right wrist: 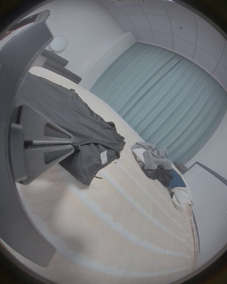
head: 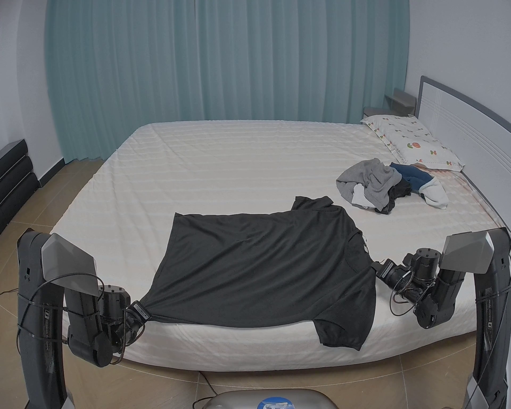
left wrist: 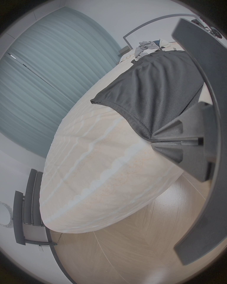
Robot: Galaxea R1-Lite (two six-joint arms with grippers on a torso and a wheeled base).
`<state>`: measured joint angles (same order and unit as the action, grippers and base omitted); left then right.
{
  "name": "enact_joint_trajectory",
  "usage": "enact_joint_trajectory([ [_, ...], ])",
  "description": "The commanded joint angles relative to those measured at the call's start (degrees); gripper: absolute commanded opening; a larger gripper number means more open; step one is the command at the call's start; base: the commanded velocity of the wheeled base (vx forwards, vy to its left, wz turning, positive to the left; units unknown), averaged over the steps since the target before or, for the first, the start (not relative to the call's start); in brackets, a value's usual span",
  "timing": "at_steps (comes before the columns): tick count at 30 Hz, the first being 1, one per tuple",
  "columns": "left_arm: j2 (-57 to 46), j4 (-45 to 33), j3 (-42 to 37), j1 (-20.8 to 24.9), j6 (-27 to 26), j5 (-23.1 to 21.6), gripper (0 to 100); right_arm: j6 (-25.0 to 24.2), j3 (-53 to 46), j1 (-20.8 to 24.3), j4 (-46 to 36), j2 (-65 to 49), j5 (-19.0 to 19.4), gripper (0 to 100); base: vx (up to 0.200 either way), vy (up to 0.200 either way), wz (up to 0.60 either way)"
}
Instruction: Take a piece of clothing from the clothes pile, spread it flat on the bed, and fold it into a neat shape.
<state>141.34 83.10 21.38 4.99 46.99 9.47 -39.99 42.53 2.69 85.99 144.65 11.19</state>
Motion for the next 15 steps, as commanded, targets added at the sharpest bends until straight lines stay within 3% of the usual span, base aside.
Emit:
enact_joint_trajectory([
  [1,0.17,0.04,0.24,0.02,0.03,0.02,0,-0.09,1.41,0.56,2.07,2.74,-0.56,0,0.000,0.000,0.00],
  [8,0.17,0.04,0.15,0.02,0.03,0.02,0,0.08,1.59,0.65,3.39,4.67,-0.38,0,0.000,0.000,0.00],
  [9,0.17,0.04,0.15,0.02,0.03,0.02,0,0.08,1.24,0.56,3.39,4.41,0.06,100,0.000,0.000,0.00],
  [15,0.17,-0.05,0.15,0.02,0.03,0.02,0,-0.27,-2.63,-0.94,3.39,1.51,1.47,100,0.000,0.000,0.00],
])
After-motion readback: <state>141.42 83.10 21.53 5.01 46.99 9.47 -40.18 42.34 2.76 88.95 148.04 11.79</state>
